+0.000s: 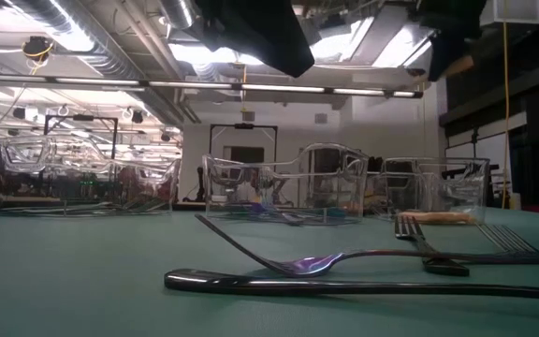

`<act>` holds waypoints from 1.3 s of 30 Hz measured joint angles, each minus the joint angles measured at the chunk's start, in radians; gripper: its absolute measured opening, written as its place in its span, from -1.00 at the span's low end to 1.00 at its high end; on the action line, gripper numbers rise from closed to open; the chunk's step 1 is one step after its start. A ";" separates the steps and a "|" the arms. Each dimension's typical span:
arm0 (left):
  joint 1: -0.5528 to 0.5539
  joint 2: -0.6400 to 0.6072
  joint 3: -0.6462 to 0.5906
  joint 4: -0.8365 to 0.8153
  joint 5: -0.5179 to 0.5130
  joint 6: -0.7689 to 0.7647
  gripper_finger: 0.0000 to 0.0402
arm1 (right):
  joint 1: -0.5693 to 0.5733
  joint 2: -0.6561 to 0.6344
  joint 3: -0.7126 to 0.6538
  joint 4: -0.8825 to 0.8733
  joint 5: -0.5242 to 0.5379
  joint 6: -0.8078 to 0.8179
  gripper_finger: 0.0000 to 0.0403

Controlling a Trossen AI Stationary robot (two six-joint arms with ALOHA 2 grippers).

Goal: Sort silverware by color (type)
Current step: Put the orange fork into the right transparent bin

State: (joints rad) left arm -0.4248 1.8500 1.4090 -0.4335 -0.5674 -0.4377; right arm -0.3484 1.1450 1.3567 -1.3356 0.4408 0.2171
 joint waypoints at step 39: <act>0.000 0.002 0.000 0.000 0.000 0.001 -0.56 | -0.439 0.003 -0.781 0.870 -0.333 -0.102 -0.92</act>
State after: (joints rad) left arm -0.4248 1.8519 1.4086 -0.4335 -0.5678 -0.4366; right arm -0.7876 1.1481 0.5758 -0.4654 0.1077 0.1152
